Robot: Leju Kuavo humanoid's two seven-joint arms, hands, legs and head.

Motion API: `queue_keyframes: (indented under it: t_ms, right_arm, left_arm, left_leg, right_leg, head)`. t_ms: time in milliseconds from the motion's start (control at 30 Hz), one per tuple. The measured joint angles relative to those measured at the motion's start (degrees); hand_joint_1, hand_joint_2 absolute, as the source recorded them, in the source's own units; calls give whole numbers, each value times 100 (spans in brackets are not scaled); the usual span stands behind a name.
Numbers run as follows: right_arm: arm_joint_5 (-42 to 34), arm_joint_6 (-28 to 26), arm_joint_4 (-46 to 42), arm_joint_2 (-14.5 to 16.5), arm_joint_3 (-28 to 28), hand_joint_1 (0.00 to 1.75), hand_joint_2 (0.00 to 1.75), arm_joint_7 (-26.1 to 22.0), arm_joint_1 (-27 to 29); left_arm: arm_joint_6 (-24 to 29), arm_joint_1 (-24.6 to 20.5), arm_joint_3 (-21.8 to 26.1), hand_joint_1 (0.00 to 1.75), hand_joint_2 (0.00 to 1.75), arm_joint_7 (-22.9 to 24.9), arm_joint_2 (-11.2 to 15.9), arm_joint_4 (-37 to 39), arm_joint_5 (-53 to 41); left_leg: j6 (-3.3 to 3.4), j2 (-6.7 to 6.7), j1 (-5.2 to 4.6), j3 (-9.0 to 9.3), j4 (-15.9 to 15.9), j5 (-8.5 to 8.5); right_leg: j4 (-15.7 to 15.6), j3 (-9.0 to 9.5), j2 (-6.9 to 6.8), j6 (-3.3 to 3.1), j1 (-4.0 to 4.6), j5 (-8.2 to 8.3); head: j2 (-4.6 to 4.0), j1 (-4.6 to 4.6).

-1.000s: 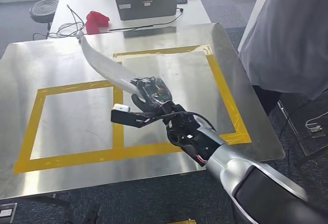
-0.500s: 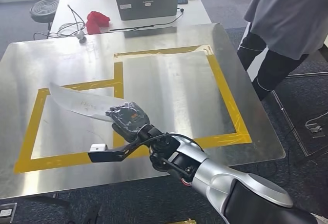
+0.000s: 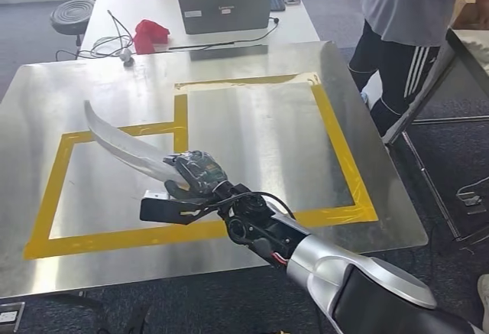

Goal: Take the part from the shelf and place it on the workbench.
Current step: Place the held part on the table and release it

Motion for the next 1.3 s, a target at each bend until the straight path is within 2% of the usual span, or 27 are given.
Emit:
queue_keyframes:
  t_ms: [33, 100, 133, 167, 200, 267, 333, 400, 433, 467, 500, 533, 600, 633, 667, 700, 833, 900, 1000, 1133, 1300]
  right_arm:
    - [-31, 2, 19, 0, -14, 175, 175, -7, 0]
    - [-71, 8, 43, 1, -31, 175, 175, -18, -10]
    - [-88, 15, 53, 2, -36, 175, 175, -23, -16]
    - [-105, 23, 61, 3, -37, 175, 175, -26, -19]
    - [-125, 34, 68, 5, -38, 175, 175, -30, -20]
    - [-180, 64, 75, 12, -38, 175, 175, -51, -21]
    - [-244, 93, 74, 31, -40, 175, 175, -92, -27]
    - [-293, 108, 81, 45, -43, 175, 175, -125, -30]
    - [-311, 109, 90, 46, -44, 175, 175, -134, -27]
    - [-328, 109, 101, 46, -45, 175, 175, -142, -23]
    - [-346, 110, 112, 46, -46, 175, 175, -150, -21]
    - [-359, 109, 121, 47, -51, 175, 175, -161, -20]
    - [-377, 107, 131, 47, -73, 175, 175, -187, -25]
    - [-380, 105, 136, 47, -87, 175, 175, -201, -32]
    - [-382, 102, 142, 47, -102, 175, 175, -214, -39]
    - [-382, 97, 150, 47, -113, 175, 175, -225, -43]
    - [-342, 72, 189, 47, -137, 175, 175, -145, -41]
    - [-303, 55, 208, 47, -140, 175, 175, -31, -41]
    - [-247, 23, 249, 47, -129, 175, 175, 103, -40]
    - [-213, 29, 301, 47, -98, 175, 175, 180, -27]
    - [231, -90, 346, 47, 40, 175, 175, 451, 13]
  left_arm:
    - [-1, 4, 0, 0, 175, 0, 0, 0, 4]
    - [-1, 5, 0, 0, 175, 1, 1, 0, 23]
    - [-1, 4, 0, 0, 175, -1, 3, 0, 33]
    - [-1, 6, 0, 0, 175, -2, 5, 0, 49]
    - [-1, 12, 0, 0, 175, -8, 8, 0, 62]
    - [4, 43, 0, 0, 175, -26, 17, 0, 84]
    - [8, 72, 0, 0, 175, -42, 25, 0, 94]
    - [8, 74, 0, 0, 175, -51, 25, 0, 100]
    - [8, 72, 0, 0, 175, -56, 24, 0, 101]
    - [8, 73, 0, 0, 175, -60, 24, 0, 102]
    - [8, 78, 0, 0, 175, -63, 24, 0, 103]
    - [8, 81, 0, 0, 175, -63, 27, 0, 100]
    - [6, 82, -1, 0, 175, -63, 37, 0, 90]
    - [4, 76, -2, 0, 175, -62, 43, 0, 84]
    - [1, 68, -3, 0, 175, -57, 45, 0, 80]
    - [-1, 62, -7, 0, 175, -52, 41, 0, 78]
    - [-8, 59, -20, 0, 175, -39, 37, 0, 59]
    - [-10, 55, -29, 0, 175, -37, 41, 0, 48]
    - [-14, 48, -37, 0, 175, -26, 39, 0, 32]
    - [-15, 32, -40, 0, 175, -8, 39, 0, 26]
    - [-14, 24, -42, 0, 175, 6, 39, 0, 63]
  left_leg:
    - [-25, -49, 19, 1, 22, -13]
    - [-96, -157, 53, -8, 98, -53]
    - [-139, -211, 58, -20, 142, -72]
    - [-181, -254, 61, -33, 171, -82]
    - [-222, -288, 64, -43, 180, -80]
    - [-295, -314, 82, -51, 164, -68]
    - [-351, -112, 77, -157, 393, -214]
    - [-388, 153, 70, -506, 1140, -576]
    - [-404, 204, 74, -724, 1580, -746]
    - [-411, 223, 76, -891, 1899, -833]
    - [-410, 229, 77, -955, 1999, -810]
    - [-400, 231, 76, -891, 1845, -676]
    - [-358, 269, 72, -489, 1004, -268]
    - [-331, 300, 55, -293, 604, -133]
    - [-302, 324, 39, -169, 349, -73]
    - [-291, 340, 33, -119, 238, -78]
    - [-296, 294, 21, -105, 230, -108]
    - [-272, 281, 10, -106, 234, -120]
    - [-240, 278, 6, -106, 242, -134]
    - [-217, 278, -6, -108, 251, -138]
    - [-202, 276, -8, -107, 250, -129]
  right_leg:
    - [-214, 85, 9, 18, -24, 169]
    - [-1038, 471, 131, 56, -71, 596]
    - [-1369, 634, 193, 49, -85, 735]
    - [-1552, 726, 238, 29, -82, 796]
    - [-1597, 748, 246, -10, -64, 796]
    - [-1607, 770, 159, -114, -45, 822]
    - [-1641, 814, 92, -201, -59, 857]
    - [-1655, 833, 28, -250, -53, 869]
    - [-1654, 833, -7, -262, -42, 865]
    - [-1653, 836, -37, -268, -36, 855]
    - [-1652, 843, -61, -272, -32, 843]
    - [-1652, 855, -79, -269, -32, 829]
    - [-1651, 897, -101, -245, -31, 786]
    - [-1645, 908, -107, -222, -17, 762]
    - [-1646, 913, -112, -198, -4, 742]
    - [-1635, 909, -115, -197, 18, 713]
    - [-1642, 934, -134, -342, 37, 677]
    - [-1675, 954, -144, -337, 32, 681]
    - [-1714, 972, -148, -302, 29, 693]
    - [-1736, 981, -148, -163, 9, 703]
    - [-1734, 986, -148, -134, 9, 711]
  head:
    - [0, 1]
    - [0, 1]
    - [0, 3]
    - [0, 4]
    - [0, 5]
    - [0, 6]
    - [0, -14]
    - [0, -39]
    - [0, -45]
    - [0, -45]
    - [0, -45]
    - [0, -45]
    - [0, -45]
    - [0, -47]
    - [0, -44]
    - [0, -40]
    - [0, -27]
    - [0, -27]
    - [0, -27]
    - [0, -27]
    - [0, -27]
